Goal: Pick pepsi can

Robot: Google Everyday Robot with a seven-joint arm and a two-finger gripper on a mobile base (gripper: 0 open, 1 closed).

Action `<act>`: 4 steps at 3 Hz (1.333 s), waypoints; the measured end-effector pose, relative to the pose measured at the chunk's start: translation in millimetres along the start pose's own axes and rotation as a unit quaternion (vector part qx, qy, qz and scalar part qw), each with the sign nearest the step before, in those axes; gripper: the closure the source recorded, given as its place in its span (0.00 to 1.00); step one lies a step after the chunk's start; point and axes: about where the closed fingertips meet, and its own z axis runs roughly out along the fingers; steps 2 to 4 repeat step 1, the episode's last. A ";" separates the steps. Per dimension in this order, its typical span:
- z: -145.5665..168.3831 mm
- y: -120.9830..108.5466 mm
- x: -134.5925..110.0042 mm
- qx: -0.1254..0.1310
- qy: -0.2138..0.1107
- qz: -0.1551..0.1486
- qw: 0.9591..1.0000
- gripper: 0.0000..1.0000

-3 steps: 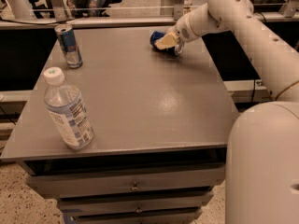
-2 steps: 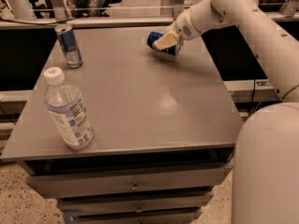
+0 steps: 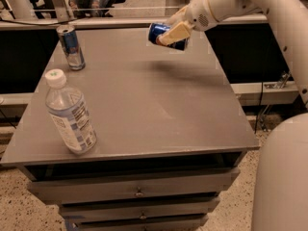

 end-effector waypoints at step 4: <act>-0.4 4.4 -4.9 -0.010 -0.007 -0.002 1.000 1.00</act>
Offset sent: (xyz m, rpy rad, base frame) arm 0.0000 0.0000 0.0000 0.0000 0.0000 0.0000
